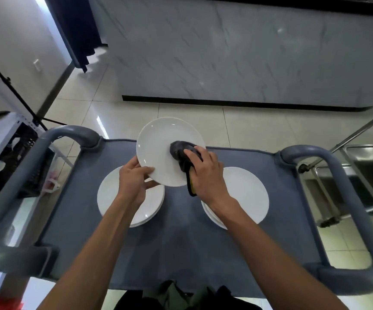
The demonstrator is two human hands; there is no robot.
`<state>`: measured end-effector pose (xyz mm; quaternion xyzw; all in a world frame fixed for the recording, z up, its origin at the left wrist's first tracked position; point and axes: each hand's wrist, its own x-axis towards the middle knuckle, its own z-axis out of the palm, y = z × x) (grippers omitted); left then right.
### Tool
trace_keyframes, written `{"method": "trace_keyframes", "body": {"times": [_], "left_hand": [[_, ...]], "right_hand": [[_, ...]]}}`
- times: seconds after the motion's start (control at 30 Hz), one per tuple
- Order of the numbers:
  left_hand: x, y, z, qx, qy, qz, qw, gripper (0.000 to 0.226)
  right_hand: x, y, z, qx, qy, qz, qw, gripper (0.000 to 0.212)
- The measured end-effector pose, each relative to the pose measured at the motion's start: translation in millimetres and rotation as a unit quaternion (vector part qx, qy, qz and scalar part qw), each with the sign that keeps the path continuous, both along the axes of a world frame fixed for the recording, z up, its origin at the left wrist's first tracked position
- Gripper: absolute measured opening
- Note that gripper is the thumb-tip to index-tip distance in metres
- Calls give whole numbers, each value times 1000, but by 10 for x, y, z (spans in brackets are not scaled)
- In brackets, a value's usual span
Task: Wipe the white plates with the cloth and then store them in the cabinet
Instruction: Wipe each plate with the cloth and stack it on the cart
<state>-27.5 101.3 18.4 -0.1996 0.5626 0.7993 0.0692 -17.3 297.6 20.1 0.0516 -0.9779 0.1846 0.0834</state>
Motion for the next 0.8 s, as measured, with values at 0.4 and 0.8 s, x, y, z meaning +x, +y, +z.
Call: {"method": "trace_keyframes", "body": {"times": [0.4, 0.8], "left_hand": [[28, 852, 158, -1, 20, 27, 999, 60], [171, 1205, 134, -12, 31, -48, 998, 56]], "right_hand": [[465, 430, -53, -69, 6, 24, 997, 58], [154, 1575, 89, -66, 88, -50, 993, 49]]}}
